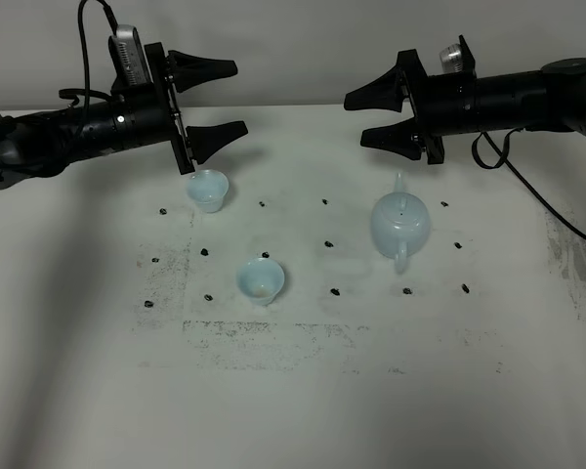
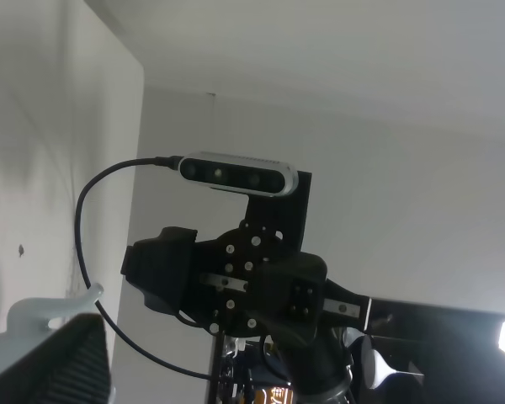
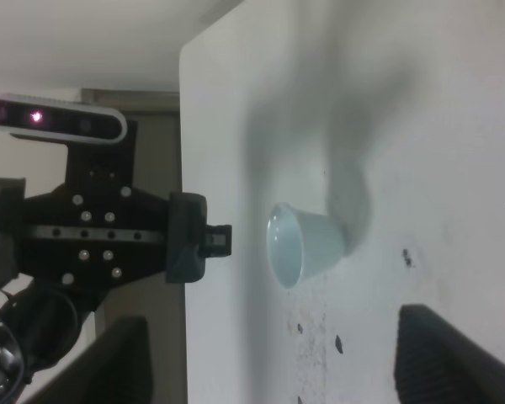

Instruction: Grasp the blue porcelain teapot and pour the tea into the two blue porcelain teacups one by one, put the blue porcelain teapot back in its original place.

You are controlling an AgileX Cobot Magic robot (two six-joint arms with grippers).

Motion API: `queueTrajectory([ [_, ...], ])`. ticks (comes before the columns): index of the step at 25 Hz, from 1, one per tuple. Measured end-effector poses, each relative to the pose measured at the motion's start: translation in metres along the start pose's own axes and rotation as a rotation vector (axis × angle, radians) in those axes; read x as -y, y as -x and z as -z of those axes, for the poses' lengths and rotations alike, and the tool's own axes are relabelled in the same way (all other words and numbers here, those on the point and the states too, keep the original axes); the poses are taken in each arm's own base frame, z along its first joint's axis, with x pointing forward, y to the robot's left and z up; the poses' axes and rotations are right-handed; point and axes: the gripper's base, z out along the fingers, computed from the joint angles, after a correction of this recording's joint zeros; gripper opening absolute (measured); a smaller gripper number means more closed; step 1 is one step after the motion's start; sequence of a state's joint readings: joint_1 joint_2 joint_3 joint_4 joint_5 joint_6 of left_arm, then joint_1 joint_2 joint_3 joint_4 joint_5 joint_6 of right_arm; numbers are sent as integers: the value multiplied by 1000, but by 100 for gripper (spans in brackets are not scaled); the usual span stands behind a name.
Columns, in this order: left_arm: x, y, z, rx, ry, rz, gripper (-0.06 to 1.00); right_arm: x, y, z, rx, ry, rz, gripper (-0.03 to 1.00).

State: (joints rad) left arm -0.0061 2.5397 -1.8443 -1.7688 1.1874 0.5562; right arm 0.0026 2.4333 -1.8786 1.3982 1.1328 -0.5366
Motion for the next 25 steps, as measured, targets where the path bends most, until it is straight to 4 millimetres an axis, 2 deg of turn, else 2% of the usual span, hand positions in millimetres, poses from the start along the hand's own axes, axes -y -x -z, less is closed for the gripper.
queueTrajectory([
  [20,1,2,3,10,-5,-17,72,-1,0,0,-2,-2,31,58],
  [23,9,6,13,24,-1,-28,72,-7,2,5,-5,-17,81,58],
  [25,29,6,22,23,18,-58,72,-15,5,12,-12,-29,123,58],
])
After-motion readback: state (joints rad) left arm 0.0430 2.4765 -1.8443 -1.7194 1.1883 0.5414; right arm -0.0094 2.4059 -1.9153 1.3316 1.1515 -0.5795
